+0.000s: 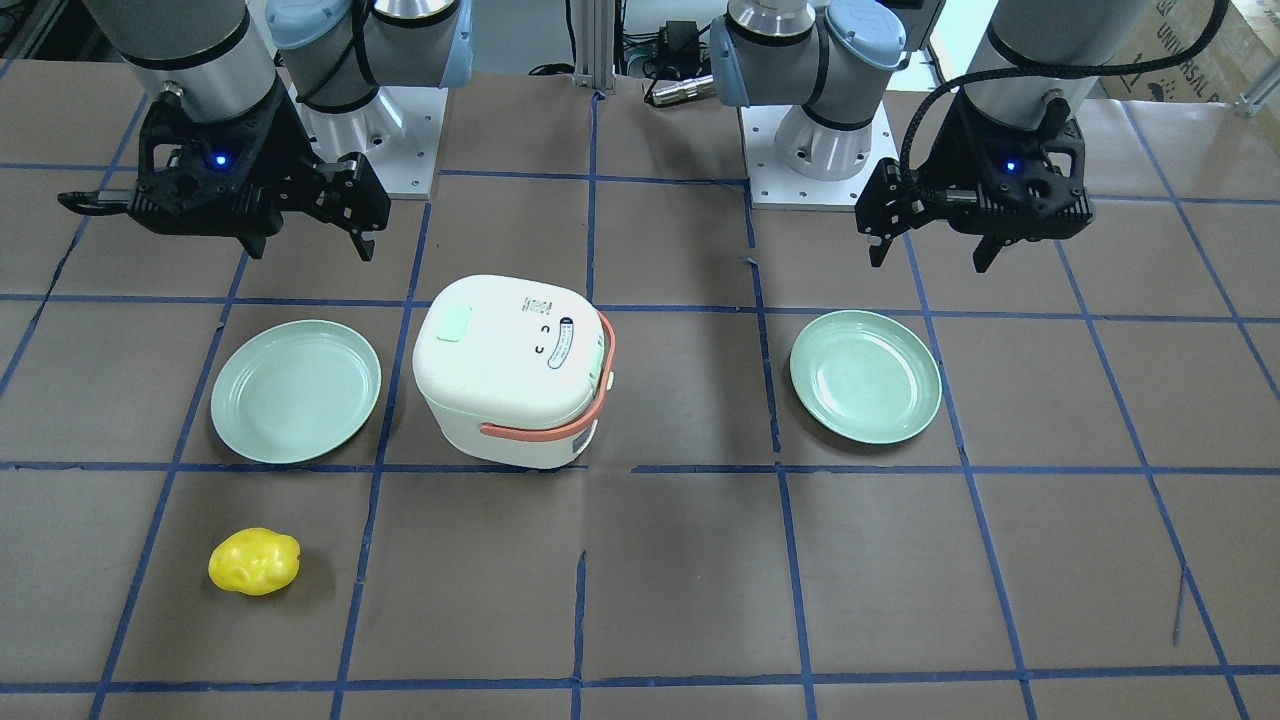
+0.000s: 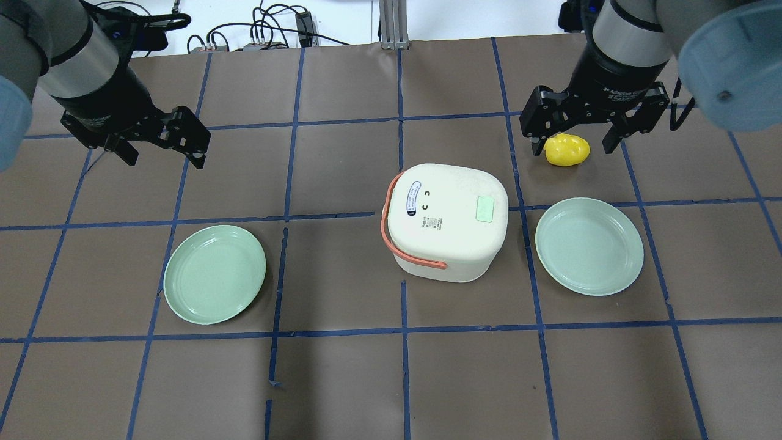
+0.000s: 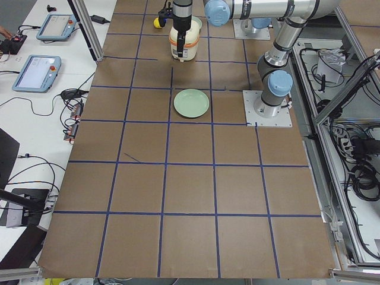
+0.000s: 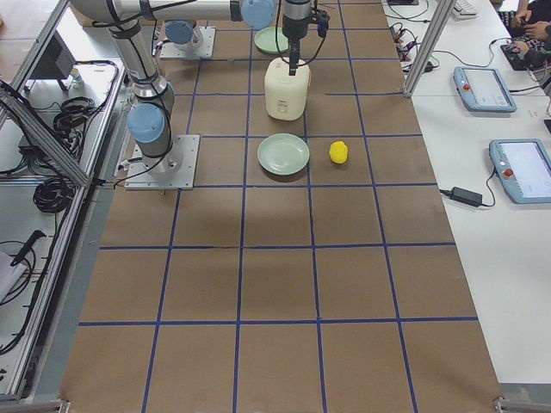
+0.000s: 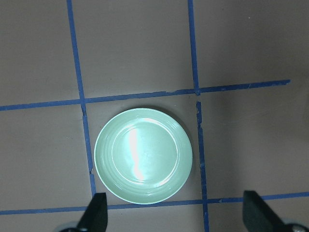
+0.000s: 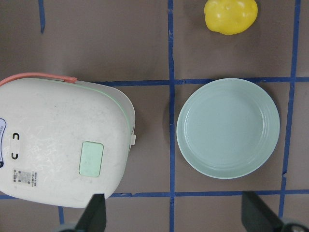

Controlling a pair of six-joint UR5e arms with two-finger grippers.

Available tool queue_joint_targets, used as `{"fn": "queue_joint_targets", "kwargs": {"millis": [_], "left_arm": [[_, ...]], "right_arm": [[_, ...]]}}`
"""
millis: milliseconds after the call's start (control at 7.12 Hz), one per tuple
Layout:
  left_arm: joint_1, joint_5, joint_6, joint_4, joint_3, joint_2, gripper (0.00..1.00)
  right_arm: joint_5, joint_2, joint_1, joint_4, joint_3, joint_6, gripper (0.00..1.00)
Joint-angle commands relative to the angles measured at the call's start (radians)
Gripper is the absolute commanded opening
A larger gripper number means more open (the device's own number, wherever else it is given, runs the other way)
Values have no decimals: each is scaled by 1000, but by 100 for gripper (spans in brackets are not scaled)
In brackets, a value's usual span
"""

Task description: Press rice cooker button

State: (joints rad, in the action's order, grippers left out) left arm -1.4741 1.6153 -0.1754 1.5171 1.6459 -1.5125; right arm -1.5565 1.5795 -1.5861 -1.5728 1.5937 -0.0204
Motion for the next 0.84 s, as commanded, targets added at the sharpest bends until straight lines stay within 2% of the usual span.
{"fn": "queue_joint_targets", "kwargs": {"millis": [0,702], "left_arm": [[0,0,0,0,0,0,100],[0,0,0,0,0,0,100]], "right_arm": [[-4,-6,0,-10,0,11,100],[6,-6,-17,-7,8,-7,100]]}}
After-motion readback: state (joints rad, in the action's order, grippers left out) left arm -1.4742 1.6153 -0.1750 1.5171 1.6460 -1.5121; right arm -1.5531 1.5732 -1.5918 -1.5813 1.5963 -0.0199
